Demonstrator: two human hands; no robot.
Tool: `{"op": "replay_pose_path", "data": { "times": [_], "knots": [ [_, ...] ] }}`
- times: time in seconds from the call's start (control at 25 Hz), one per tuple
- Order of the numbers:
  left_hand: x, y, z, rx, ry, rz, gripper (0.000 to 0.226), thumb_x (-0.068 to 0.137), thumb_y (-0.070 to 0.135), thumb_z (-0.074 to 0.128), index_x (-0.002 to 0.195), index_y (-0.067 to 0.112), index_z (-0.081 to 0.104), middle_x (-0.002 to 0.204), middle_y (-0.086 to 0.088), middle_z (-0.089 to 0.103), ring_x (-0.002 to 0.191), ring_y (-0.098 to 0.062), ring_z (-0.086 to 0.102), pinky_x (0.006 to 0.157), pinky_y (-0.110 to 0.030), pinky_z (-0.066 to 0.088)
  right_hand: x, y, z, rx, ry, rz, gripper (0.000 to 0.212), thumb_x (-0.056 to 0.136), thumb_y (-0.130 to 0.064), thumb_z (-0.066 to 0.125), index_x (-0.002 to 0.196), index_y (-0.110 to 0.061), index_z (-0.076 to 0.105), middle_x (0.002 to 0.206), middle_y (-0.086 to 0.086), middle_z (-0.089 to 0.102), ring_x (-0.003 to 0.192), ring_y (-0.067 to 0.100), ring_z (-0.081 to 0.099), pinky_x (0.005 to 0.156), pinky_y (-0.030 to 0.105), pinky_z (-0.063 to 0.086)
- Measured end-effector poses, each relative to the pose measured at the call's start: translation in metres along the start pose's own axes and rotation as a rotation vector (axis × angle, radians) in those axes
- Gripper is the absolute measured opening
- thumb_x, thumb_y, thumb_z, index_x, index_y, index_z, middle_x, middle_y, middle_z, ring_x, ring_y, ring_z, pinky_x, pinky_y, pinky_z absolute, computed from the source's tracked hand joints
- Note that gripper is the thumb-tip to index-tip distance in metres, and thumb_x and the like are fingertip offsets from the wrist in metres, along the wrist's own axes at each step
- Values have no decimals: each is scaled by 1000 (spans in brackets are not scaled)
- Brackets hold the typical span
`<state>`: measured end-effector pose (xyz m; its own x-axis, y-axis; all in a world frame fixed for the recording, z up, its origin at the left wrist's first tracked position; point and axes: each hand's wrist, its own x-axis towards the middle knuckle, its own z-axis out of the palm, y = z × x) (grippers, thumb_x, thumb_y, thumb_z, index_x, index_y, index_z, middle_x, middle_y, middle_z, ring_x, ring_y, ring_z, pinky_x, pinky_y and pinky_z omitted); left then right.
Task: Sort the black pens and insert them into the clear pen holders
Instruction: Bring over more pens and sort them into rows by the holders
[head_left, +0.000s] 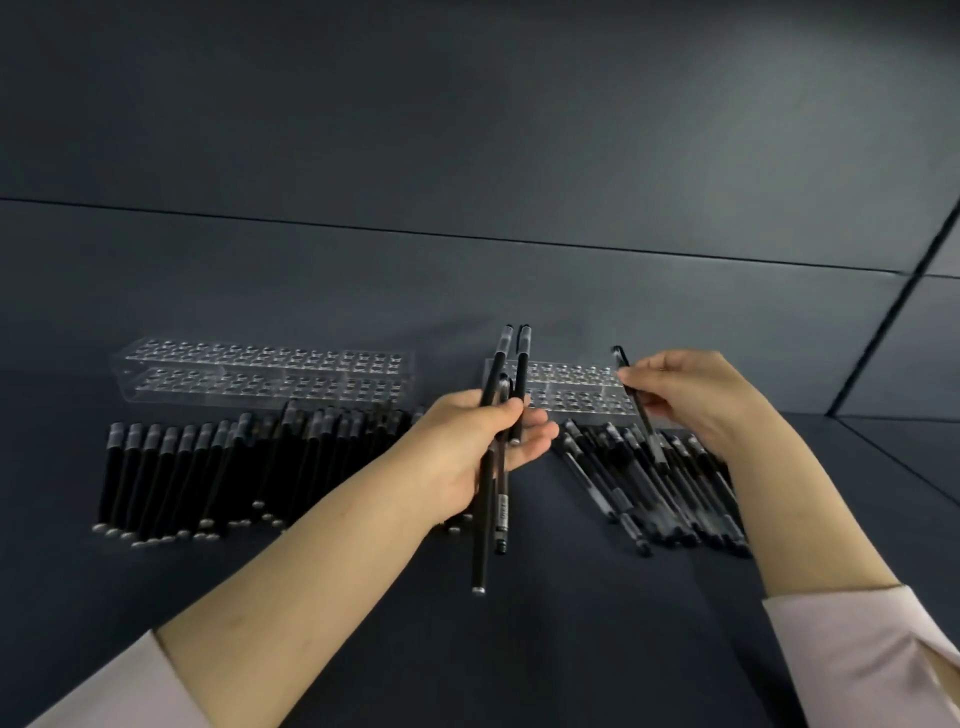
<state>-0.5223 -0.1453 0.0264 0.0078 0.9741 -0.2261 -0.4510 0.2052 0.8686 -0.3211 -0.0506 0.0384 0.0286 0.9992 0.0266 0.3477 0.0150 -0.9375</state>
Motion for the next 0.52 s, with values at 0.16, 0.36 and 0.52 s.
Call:
{"op": "replay_pose_path", "data": {
  "times": [0.16,0.36,0.52],
  "knots": [
    [15,-17,34,-32,31,-33,20,98,-1,50,113,-11,59,89,-17,70,68,-21,73,61,-28,61,7,17,-44,-149,-40,73,12,84,-4,71,84,-3,59,77,11,62,60,16,60,52,20,56],
    [22,-34,45,5,52,-37,20,97,2,53,113,-6,61,91,-14,72,70,-20,74,56,-26,58,13,29,-55,-505,-237,186,14,84,-4,71,89,6,61,74,17,62,63,24,65,66,34,60],
    [22,-37,39,67,81,-1,17,96,4,55,110,-2,63,85,-9,75,70,-18,74,54,-24,56,16,32,-52,-554,-212,182,20,84,-6,72,98,6,63,70,16,66,62,24,68,64,32,60]
  ]
}}
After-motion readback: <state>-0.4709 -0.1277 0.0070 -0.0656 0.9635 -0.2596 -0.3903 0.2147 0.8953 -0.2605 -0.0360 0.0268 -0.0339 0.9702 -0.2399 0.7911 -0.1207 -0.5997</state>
